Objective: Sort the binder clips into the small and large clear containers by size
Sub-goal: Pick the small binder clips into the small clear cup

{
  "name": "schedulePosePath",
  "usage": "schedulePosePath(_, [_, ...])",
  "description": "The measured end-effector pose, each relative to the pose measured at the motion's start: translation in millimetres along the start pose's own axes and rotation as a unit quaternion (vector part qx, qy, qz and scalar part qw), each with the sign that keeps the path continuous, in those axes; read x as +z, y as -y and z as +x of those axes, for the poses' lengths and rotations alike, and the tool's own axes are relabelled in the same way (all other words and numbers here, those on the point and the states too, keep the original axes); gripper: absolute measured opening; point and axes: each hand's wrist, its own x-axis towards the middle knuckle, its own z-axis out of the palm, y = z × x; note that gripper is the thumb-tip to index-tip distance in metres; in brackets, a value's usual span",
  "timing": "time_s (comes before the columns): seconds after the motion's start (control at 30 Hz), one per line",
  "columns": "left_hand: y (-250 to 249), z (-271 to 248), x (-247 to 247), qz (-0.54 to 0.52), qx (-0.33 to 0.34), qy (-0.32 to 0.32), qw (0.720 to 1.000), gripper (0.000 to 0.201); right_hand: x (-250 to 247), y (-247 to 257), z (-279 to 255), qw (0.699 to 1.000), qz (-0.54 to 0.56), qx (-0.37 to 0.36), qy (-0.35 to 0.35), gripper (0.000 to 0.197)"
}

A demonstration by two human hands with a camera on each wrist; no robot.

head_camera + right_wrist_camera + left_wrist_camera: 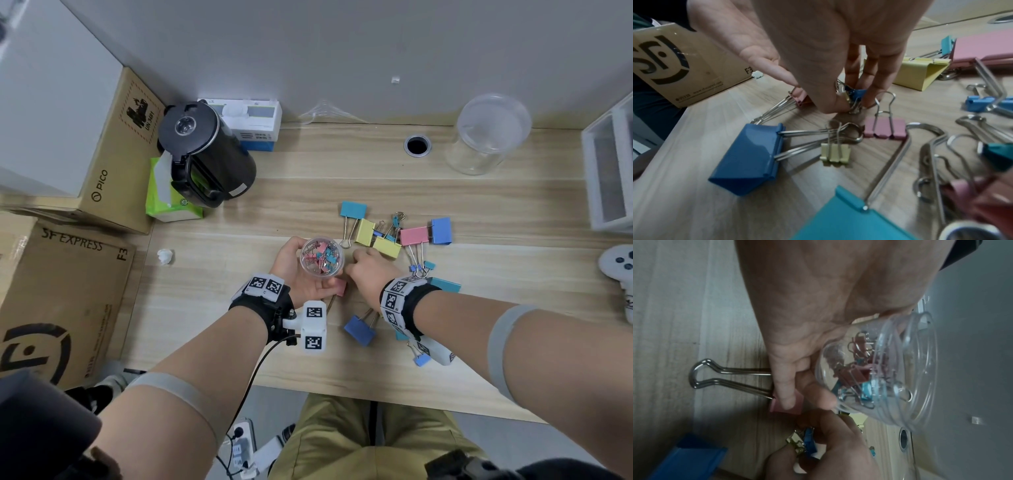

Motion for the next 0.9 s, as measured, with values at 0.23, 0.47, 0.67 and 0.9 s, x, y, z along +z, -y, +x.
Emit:
schedulePosePath(0.23, [-0.2, 0.7, 0.9, -0.005, -0.002, -0.007, 1.0, 0.049, -1.1, 5.2, -1.5, 0.999, -0.019, 0.001, -0.033, 0.03])
schedulePosePath(0.47, [1.3, 1.2, -0.8, -0.01, -0.008, 0.004, 1.0, 0.048, 1.7, 1.5, -4.5, 0.997, -0.018, -0.025, -0.064, 0.027])
schedulePosePath(0.67, [2.4, -1.7, 2.7, -0.013, -0.012, 0.011, 1.0, 0.048, -3.6, 3.2, -6.0, 0.998, -0.024, -0.019, -0.054, 0.029])
schedulePosePath(0.9, [1.9, -1.2, 5.0, -0.019, -0.017, 0.015, 1.0, 0.049, 1.2, -1.2, -3.0, 0.998, -0.02, -0.023, -0.053, 0.029])
